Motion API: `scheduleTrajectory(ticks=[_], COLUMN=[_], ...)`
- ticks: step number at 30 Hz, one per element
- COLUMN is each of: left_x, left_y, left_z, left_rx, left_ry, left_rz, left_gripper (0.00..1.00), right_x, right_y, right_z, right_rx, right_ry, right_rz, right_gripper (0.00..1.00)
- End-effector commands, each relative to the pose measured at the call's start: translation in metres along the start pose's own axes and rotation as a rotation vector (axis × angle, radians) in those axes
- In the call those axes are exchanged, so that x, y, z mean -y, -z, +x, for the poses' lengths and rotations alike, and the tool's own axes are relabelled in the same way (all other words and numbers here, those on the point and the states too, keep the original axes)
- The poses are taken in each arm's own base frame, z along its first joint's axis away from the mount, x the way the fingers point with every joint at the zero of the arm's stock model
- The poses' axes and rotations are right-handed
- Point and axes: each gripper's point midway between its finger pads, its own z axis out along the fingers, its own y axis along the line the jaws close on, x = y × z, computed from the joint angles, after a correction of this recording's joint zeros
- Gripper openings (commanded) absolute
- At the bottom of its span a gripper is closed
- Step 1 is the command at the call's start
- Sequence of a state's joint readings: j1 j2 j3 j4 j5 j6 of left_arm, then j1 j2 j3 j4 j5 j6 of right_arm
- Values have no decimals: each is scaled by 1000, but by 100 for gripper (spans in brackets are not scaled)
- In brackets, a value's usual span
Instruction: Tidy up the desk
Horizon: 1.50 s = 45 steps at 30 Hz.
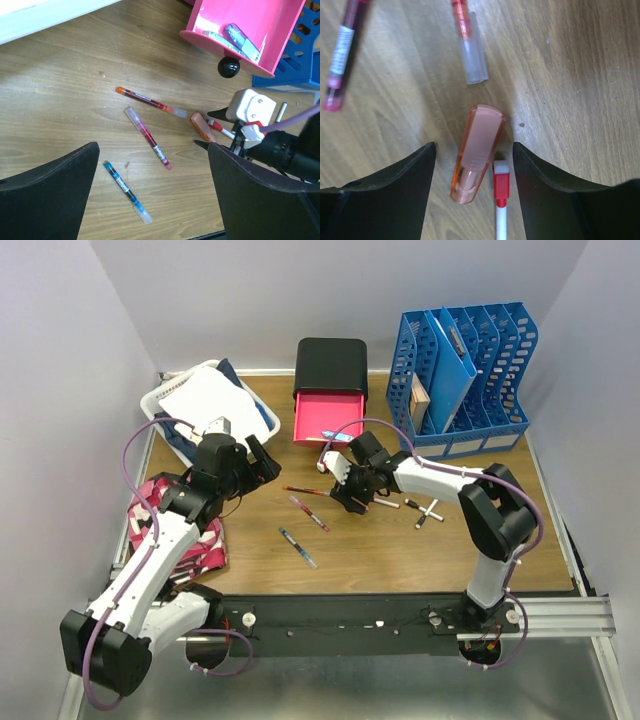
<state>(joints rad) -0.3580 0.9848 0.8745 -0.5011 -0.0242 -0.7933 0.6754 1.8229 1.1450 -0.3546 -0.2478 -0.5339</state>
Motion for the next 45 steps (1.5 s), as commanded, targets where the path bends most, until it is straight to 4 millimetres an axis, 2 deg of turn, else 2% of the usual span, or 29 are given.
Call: scheduleTrajectory(ticks=[1,4,9,13,18,19,23,26,28,30,31,33,34,37,38,41,45], left_x=[-2,1,7,7,9,11,15,17,17,17,16,14,13,12,11,11,11], left_y=[5,7,7,5,3,3,0,0,0,-1,-2,-3,-3,-4,-4,-6,-6], left_z=[-12,-13,-14,-14,-13,-11,-7,-4,-3,-2,-1,0,0,1,2,5,7], left_rx=[57,66,79,83,79,71,52,40,38,37,35,35,36,43,42,33,33], left_ry=[-15,-30,-45,-40,-27,-23,-18,-34,-39,-39,-36,-33,-32,-31,-31,-32,-24], left_rz=[-1,21,65,80,108,120,168,197,206,216,213,211,210,214,215,220,227], left_gripper=[99,99,99,99,99,99,99,99,99,99,99,99,99,99,99,99,99], right_x=[12,10,-6,-21,-30,-32,-38,-43,-49,-55,-52,-49,-43,-32,-24,-5,30], right_y=[-10,-15,-19,-21,-19,-18,-5,19,42,60,73,88,101,120,131,148,153], right_z=[-6,-2,7,11,11,10,0,-18,-31,-32,-46,-55,-71,-94,-111,-143,-175], right_rx=[-15,-34,-54,-61,-62,-60,-47,-4,25,19,56,70,104,150,187,245,289], right_ry=[-12,-28,-56,-69,-82,-84,-71,5,97,177,213,256,291,337,357,388,399], right_rz=[63,51,-18,-73,-103,-113,-156,-205,-253,-297,-291,-280,-252,-198,-158,-70,61], right_gripper=[70,68,55,39,22,16,1,1,1,1,0,0,1,1,1,0,0])
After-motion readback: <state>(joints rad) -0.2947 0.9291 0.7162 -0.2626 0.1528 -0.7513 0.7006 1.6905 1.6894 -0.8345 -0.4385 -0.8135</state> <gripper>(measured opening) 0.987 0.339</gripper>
